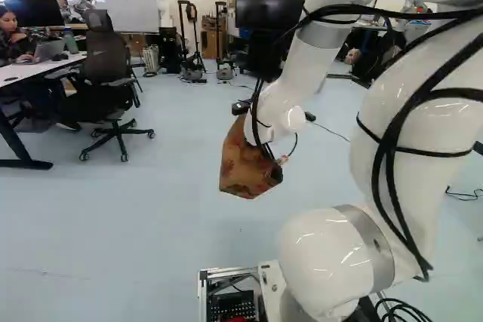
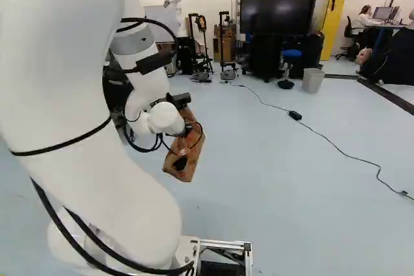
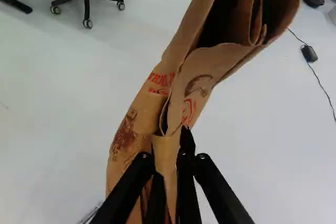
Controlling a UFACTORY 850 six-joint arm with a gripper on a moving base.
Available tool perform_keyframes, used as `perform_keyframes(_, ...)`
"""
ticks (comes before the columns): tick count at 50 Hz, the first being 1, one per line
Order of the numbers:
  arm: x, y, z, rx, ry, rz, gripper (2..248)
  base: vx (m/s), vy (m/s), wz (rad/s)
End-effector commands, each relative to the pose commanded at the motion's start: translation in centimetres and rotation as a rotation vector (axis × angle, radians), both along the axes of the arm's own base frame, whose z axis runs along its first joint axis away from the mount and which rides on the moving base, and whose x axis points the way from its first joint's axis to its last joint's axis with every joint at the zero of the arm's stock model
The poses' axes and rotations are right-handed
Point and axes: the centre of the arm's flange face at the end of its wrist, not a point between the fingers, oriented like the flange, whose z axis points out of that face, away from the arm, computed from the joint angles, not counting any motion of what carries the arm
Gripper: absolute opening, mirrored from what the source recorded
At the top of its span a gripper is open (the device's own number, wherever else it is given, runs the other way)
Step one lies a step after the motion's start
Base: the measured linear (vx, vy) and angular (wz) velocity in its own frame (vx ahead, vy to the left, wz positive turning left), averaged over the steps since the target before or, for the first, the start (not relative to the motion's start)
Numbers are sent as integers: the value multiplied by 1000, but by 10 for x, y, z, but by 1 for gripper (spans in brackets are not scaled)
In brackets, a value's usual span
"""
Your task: Pick up the grocery bag from the ground
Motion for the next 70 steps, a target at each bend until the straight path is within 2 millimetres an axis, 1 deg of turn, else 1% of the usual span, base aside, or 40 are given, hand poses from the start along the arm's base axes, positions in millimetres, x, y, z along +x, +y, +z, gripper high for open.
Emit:
perform_keyframes(21,-36,-10,15,69,-171,-99,22,0,0,0)
perform_keyframes(39,-63,-18,23,109,-297,-172,22,0,0,0)
perform_keyframes(55,-80,-24,26,129,-377,-219,22,0,0,0)
perform_keyframes(70,-90,-27,28,139,-424,-246,22,0,0,0)
